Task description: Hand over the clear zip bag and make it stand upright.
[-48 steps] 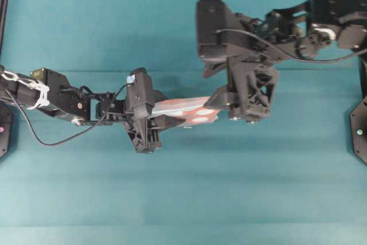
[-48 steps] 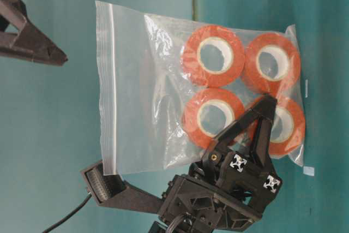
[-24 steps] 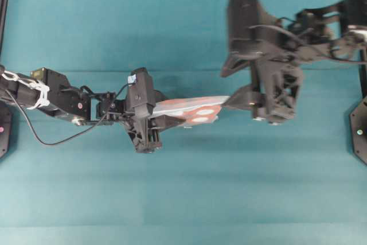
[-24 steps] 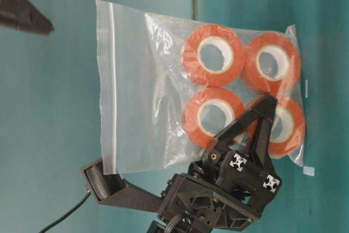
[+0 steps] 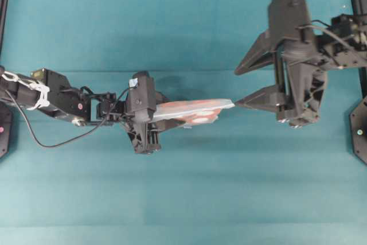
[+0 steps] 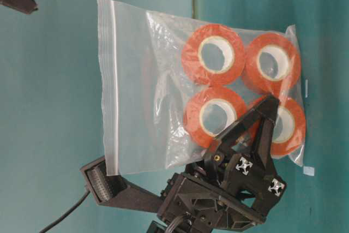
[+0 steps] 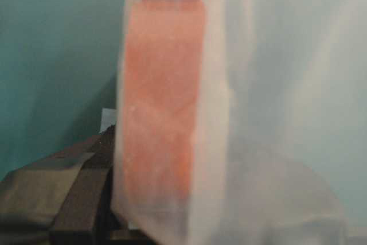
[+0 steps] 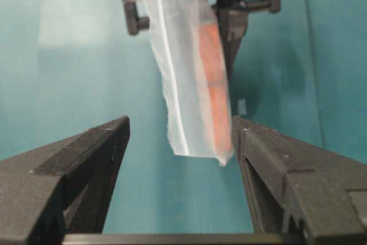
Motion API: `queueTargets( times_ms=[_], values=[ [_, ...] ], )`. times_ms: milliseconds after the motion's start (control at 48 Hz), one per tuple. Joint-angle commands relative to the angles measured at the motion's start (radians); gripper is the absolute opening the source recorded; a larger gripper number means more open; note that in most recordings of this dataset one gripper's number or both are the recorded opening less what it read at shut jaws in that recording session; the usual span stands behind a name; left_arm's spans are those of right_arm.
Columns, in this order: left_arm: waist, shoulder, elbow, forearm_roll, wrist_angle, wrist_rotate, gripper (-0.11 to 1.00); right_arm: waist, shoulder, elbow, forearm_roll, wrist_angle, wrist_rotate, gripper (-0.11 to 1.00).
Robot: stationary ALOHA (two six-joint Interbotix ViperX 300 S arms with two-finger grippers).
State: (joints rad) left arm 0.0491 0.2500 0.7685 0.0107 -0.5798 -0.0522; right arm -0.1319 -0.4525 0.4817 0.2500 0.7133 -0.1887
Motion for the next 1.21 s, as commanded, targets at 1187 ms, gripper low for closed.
queueTargets(
  times_ms=[1187],
  values=[
    [-0.005,-0.012,-0.009,0.002,0.009,-0.003,0.25,0.011,-0.037,0.028,0.002,-0.066,0.058,0.80]
  ],
)
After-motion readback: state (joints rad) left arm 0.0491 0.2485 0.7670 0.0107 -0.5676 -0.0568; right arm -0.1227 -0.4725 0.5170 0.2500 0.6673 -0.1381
